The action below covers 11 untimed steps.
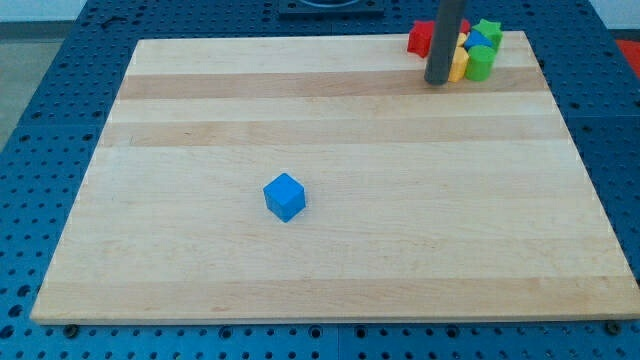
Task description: Push blue cube towards top right of the board
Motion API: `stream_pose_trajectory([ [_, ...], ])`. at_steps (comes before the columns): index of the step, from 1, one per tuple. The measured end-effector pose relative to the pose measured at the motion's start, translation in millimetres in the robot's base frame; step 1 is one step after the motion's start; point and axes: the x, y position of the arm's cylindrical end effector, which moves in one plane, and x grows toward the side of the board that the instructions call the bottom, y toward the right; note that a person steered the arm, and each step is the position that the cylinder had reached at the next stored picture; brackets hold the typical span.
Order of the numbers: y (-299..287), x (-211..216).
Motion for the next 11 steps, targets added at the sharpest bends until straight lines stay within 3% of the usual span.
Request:
stream_pose_trajectory([
  [1, -13.8, 13.1],
  [2, -66.3, 43.0],
  [5, -285.7, 138.8],
  [6, -316.8, 208.3],
  [7, -296.6, 248.1],
  [11, -150.0, 181.4],
])
